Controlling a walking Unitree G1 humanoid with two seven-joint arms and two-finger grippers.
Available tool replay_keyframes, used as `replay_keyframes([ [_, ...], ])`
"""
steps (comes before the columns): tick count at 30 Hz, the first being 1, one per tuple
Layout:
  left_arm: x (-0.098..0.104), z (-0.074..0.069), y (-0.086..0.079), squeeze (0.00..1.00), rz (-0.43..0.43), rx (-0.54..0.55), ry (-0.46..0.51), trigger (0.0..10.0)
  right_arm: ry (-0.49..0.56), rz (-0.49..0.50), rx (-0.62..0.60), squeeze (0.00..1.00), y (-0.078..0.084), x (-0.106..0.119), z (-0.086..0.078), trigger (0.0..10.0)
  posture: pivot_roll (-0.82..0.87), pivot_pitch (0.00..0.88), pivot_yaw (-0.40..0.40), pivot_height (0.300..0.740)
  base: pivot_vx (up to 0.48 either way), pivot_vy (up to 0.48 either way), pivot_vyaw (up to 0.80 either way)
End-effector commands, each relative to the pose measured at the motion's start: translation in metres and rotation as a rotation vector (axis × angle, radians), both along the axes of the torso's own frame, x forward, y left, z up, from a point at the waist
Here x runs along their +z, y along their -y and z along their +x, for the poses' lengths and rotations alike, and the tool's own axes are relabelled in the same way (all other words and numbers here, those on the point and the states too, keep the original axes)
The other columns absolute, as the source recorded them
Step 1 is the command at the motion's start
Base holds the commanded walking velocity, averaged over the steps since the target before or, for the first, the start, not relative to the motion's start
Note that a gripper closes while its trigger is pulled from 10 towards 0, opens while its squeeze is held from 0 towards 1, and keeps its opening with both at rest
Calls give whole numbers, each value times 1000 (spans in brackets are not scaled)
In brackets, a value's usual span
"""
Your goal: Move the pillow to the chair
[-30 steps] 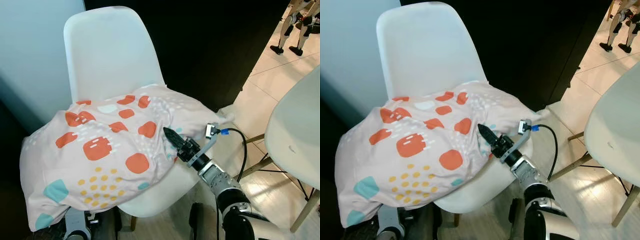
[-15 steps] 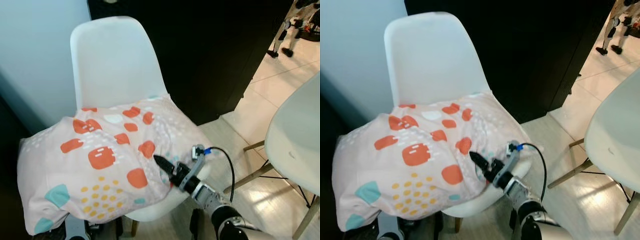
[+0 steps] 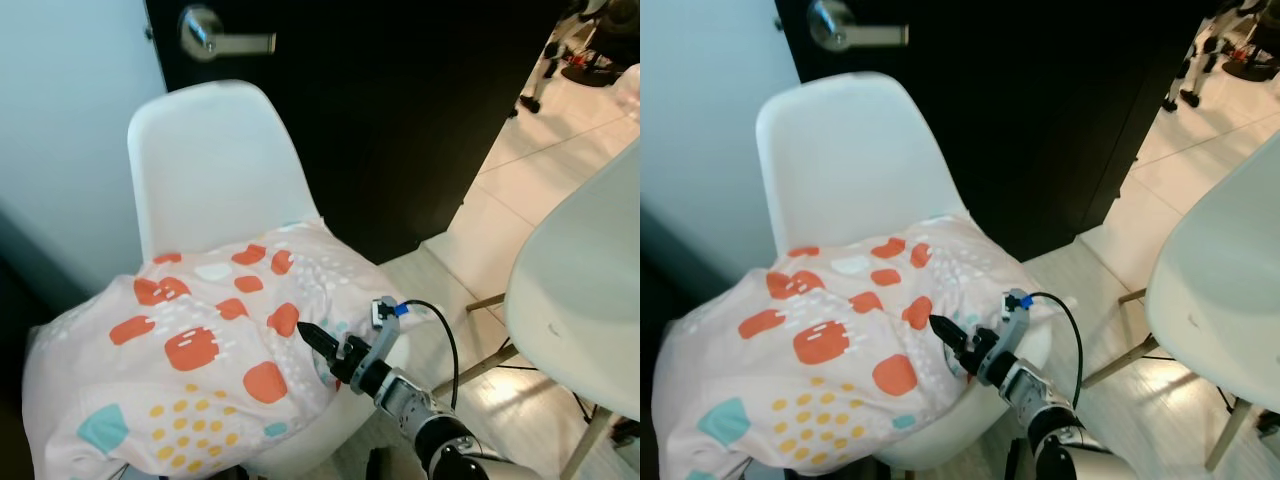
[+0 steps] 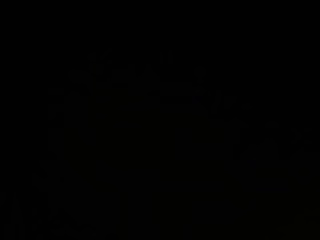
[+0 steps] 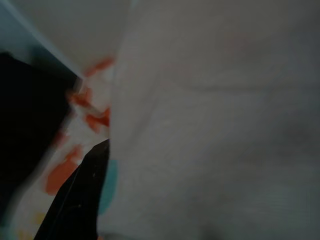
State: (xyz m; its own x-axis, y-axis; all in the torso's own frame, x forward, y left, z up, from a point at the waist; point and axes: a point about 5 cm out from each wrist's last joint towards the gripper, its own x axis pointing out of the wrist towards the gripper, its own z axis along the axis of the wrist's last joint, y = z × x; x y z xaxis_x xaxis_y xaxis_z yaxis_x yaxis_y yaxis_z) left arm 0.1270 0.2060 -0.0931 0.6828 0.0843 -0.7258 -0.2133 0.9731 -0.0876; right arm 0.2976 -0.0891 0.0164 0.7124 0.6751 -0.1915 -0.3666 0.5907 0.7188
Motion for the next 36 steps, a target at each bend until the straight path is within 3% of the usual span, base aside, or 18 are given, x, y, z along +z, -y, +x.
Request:
replay_keyframes([
  [1, -9, -19, 6, 0, -34, 4, -80, 10000, -51, -262, 34, 0, -2, -12, -4, 10000, 153, 95, -80, 670, 0, 0, 0],
  [2, -9, -22, 7, 0, -36, 11, -88, 10000, -62, -397, 32, 0, 4, -18, -5, 10000, 154, 96, -82, 670, 0, 0, 0],
  [3, -10, -23, 7, 0, -38, 16, -94, 10000, -59, -460, 30, 0, 7, -21, -6, 10000, 154, 96, -82, 670, 0, 0, 0],
  [8, -12, -31, 8, 0, -47, 46, -111, 10000, -50, -379, -19, 0, 9, -14, 0, 10000, 157, 101, -85, 684, 0, 0, 0],
  [17, -15, -49, 0, 0, -36, 120, -153, 10000, 37, -430, 64, 0, 17, 5, 16, 10000, 158, 102, -97, 718, 0, 0, 0],
  [25, -17, -57, -3, 0, -29, 127, -194, 10000, -28, -547, 190, 0, 37, -2, 11, 10000, 154, 99, -108, 740, 0, 0, 0],
  [30, -18, -60, -3, 0, -28, 115, -214, 10000, -42, -490, 247, 0, 49, 8, 15, 10000, 150, 98, -104, 740, 0, 0, 0],
  [32, -18, -61, -4, 0, -27, 114, -220, 10000, 57, -377, 317, 0, 51, 26, 21, 10000, 147, 101, -96, 740, 0, 0, 0],
  [33, -18, -61, -4, 0, -27, 114, -220, 10000, 57, -377, 317, 0, 51, 26, 21, 10000, 147, 101, -96, 740, 0, 0, 0],
  [36, -18, -60, -5, 0, -25, 107, -227, 10000, 248, -87, 391, 0, 43, 62, 28, 10000, 142, 104, -87, 740, 0, 0, 0],
])
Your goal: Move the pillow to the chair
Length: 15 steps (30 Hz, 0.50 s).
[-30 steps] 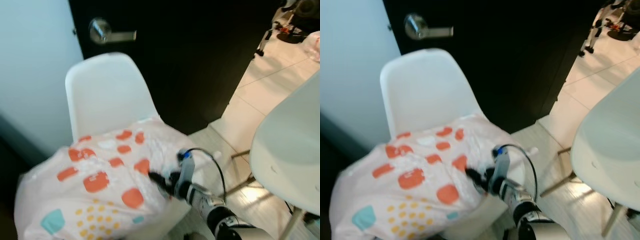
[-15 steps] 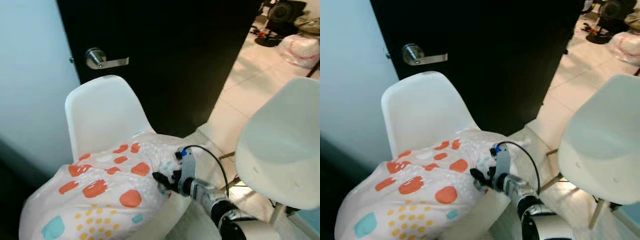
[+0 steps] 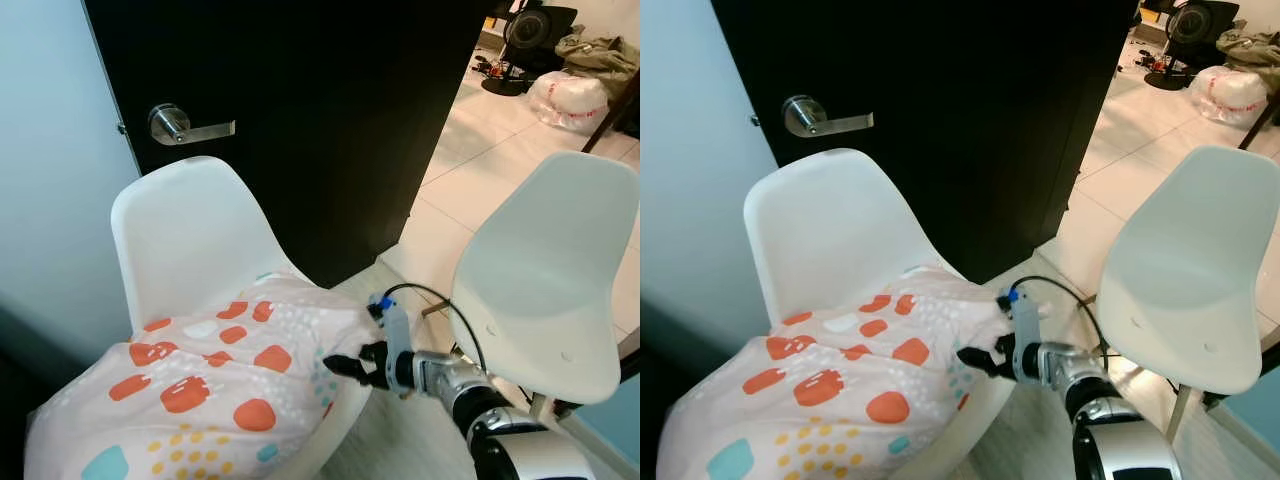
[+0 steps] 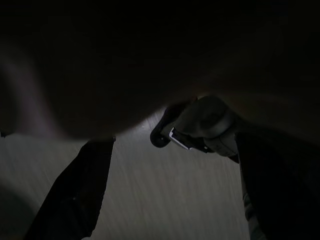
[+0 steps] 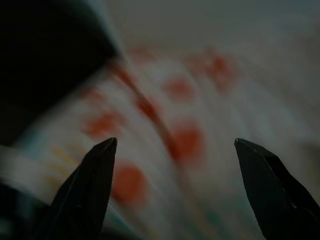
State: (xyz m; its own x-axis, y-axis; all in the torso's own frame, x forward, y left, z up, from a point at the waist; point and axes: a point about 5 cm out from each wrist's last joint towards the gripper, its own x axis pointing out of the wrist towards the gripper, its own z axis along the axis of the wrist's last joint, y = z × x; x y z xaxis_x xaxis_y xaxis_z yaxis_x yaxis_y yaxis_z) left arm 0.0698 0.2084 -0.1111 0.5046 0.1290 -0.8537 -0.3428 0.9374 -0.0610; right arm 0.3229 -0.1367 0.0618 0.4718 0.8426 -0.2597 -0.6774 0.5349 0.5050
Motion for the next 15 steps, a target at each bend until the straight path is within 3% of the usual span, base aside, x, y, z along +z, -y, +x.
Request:
replay_keyframes([
  [1, 0, -3, -3, 0, 5, -13, -18, 10000, 52, 139, 49, 0, -4, 16, 3, 10000, 142, 104, -87, 740, 0, 0, 0],
  [3, -1, -3, -3, 0, 6, -14, -21, 10000, 58, 184, 74, 0, -10, 20, 2, 10000, 142, 105, -86, 740, 0, 0, 0],
  [4, -1, -3, -3, 0, 6, -15, -23, 10000, 43, 118, 91, 0, -20, 11, -1, 10000, 144, 105, -85, 740, 0, 0, 0],
  [5, -1, -3, -4, 0, 6, -15, -25, 10000, 0, -83, 76, 0, -40, -16, -10, 10000, 145, 106, -85, 740, 0, 0, 0],
  [6, -1, -3, -4, 0, 6, -15, -25, 10000, 0, -83, 76, 0, -40, -16, -10, 10000, 145, 106, -85, 740, 0, 0, 0],
  [9, -1, -3, -4, 0, 8, -12, -28, 10000, -59, -297, -31, 0, -49, -42, -19, 10000, 152, 103, -83, 740, 0, 0, 0],
  [10, -1, -3, -4, 0, 8, -12, -28, 10000, -59, -297, -31, 0, -49, -42, -19, 10000, 152, 103, -83, 740, 0, 0, 0],
  [12, -1, -3, -3, 0, 9, -7, -33, 10000, -102, -389, -110, 0, -51, -58, -28, 10000, 159, 101, -84, 740, 0, 0, 0],
  [15, -2, -4, -2, 0, 5, -1, -58, 10000, -124, -507, -134, 0, -48, -74, -40, 10000, 167, 100, -84, 740, 0, 0, 0],
])
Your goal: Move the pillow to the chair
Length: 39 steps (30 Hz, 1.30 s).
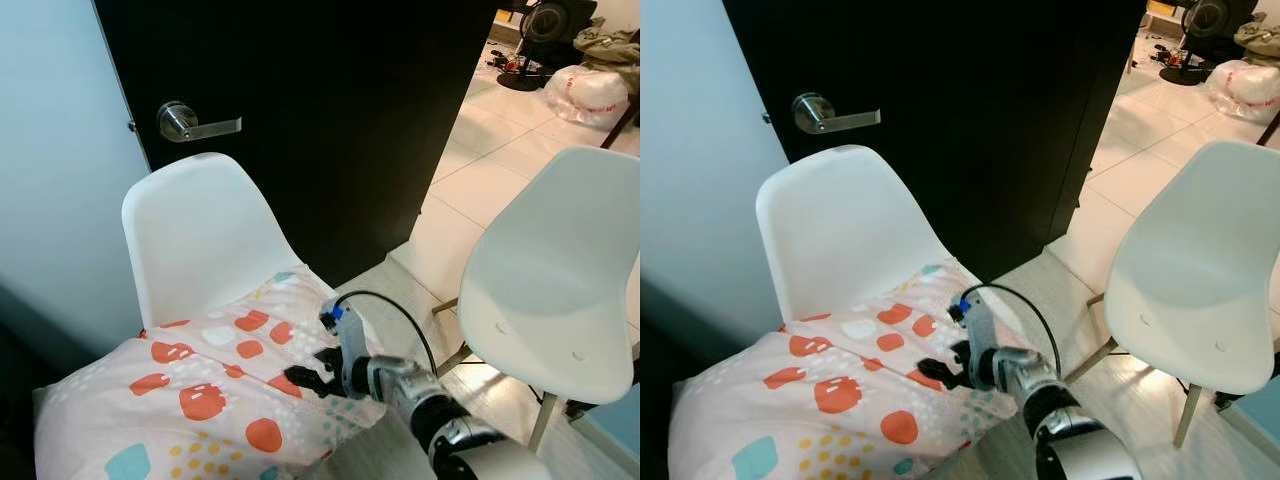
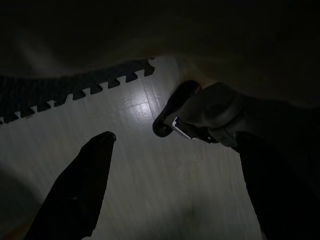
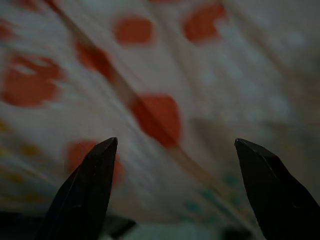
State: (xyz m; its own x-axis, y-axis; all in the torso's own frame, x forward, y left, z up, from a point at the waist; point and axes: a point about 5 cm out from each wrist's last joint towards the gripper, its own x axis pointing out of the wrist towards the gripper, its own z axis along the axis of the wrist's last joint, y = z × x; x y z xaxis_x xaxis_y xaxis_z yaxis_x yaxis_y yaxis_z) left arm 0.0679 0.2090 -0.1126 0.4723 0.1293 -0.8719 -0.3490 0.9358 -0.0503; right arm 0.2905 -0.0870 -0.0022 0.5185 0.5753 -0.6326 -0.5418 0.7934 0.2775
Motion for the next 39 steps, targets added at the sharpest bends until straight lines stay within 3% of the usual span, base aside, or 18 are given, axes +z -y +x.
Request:
replay_keyframes([
  [1, -1, -3, -1, 0, 7, -6, -21, 10000, -18, -68, 2, 0, 2, -10, -8, 10000, 167, 100, -84, 740, 0, 0, 0],
  [6, -7, -19, 7, 0, -38, 21, -130, 10000, 10, -212, 37, 0, 8, -18, -13, 10000, 171, 102, -87, 740, 0, 0, 0],
  [14, -8, -41, -5, 0, -39, 148, -204, 10000, 20, -316, 40, 0, 19, -25, -18, 10000, 172, 98, -101, 740, 0, 0, 0],
  [16, -8, -44, -7, 0, -27, 163, -214, 10000, 17, -324, 38, 0, 21, -27, -20, 10000, 174, 98, -102, 740, 0, 0, 0],
  [17, -7, -53, -15, 0, 15, 206, -242, 10000, -2, -341, 16, 0, 26, -34, -28, 10000, 185, 95, -109, 740, 0, 0, 0],
  [21, -4, -45, -27, 0, 52, 229, -247, 10000, -33, -375, -12, 0, 33, -43, -39, 10000, 189, 94, -110, 740, 0, 0, 0],
  [22, -3, -39, -33, 0, 66, 239, -239, 10000, -53, -420, -27, 0, 39, -51, -47, 10000, 194, 88, -116, 740, 0, 0, 0],
  [27, -2, -35, -36, 0, 73, 240, -232, 10000, -78, -450, -54, 0, 47, -58, -57, 10000, 192, 86, -114, 740, 0, 0, 0],
  [30, -2, -34, -35, 0, 69, 227, -231, 10000, -103, -459, -76, 0, 51, -62, -64, 10000, 187, 86, -111, 740, 0, 0, 0],
  [33, -4, -32, -26, 0, 79, 125, -255, 10000, -144, -481, -125, 0, 61, -70, -76, 10000, 191, 86, -112, 740, 0, 0, 0],
  [39, -7, -38, -17, 0, 48, 152, -274, 10000, -165, -504, -142, 0, 66, -75, -85, 10000, 194, 85, -116, 740, 0, 0, 0],
])
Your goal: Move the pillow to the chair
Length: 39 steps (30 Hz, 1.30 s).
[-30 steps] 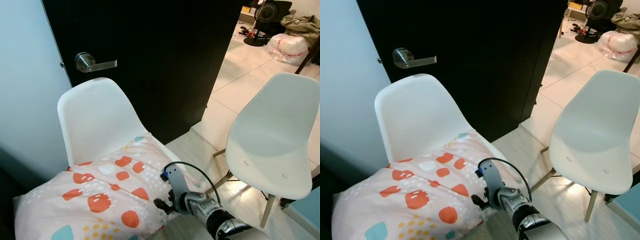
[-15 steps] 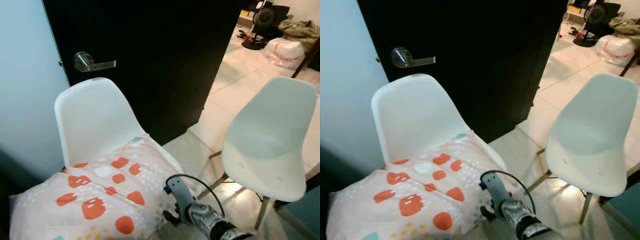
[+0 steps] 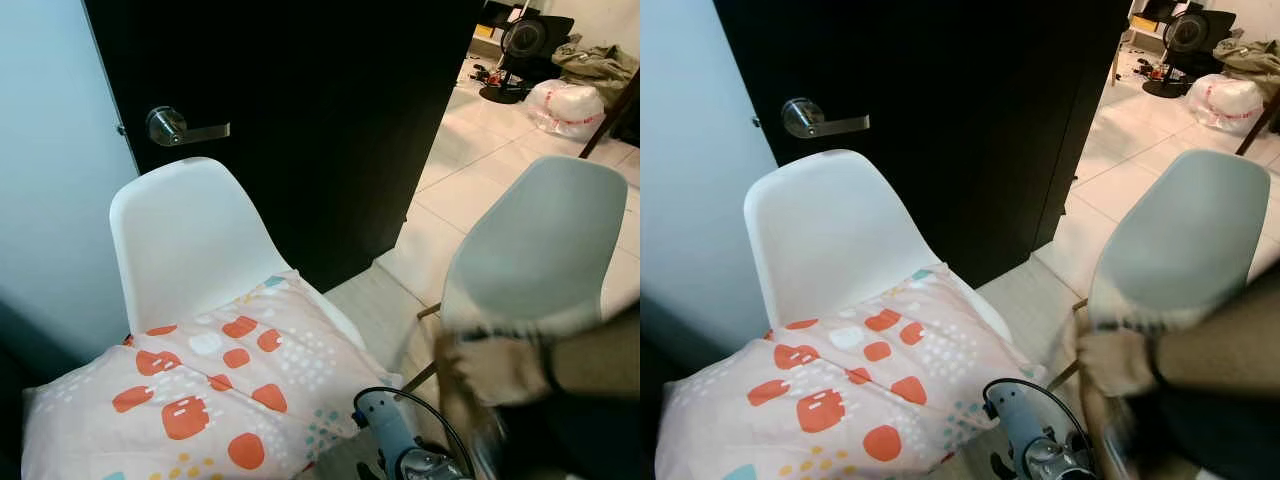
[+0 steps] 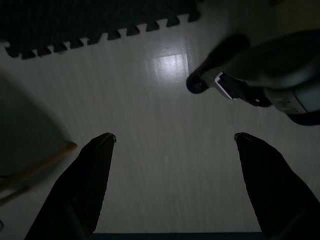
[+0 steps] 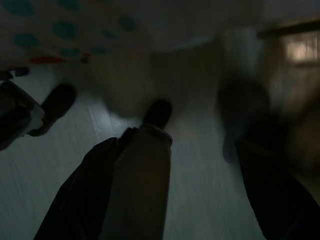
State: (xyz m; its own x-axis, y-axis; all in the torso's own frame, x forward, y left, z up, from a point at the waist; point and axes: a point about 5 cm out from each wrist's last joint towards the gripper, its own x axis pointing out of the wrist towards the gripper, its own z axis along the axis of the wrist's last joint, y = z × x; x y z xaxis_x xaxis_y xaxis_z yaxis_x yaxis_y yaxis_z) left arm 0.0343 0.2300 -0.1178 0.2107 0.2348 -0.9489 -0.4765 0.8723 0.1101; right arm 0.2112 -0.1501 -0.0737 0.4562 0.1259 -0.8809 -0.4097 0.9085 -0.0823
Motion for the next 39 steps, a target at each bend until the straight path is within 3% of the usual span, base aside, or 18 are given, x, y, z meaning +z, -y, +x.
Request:
replay_keyframes([
  [1, -2, -6, 7, 0, -19, 7, -24, 10000, -24, -13, -10, 0, 3, -4, -7, 10000, 194, 85, -116, 740, 0, 0, 0],
  [10, -5, -16, 21, 0, -50, 10, -42, 10000, -37, -33, -6, 0, 8, -6, -11, 10000, 183, 91, -122, 740, -280, 0, 0],
  [17, -5, -10, 20, 0, -53, 9, -25, 10000, -43, -42, -6, 0, 10, -7, -13, 10000, 179, 92, -122, 740, -298, 0, 0],
  [39, -5, -11, 21, 0, -50, -7, -24, 10000, -56, -56, 17, 0, 10, -9, -17, 10000, 174, 72, -124, 740, -315, 0, 0],
])
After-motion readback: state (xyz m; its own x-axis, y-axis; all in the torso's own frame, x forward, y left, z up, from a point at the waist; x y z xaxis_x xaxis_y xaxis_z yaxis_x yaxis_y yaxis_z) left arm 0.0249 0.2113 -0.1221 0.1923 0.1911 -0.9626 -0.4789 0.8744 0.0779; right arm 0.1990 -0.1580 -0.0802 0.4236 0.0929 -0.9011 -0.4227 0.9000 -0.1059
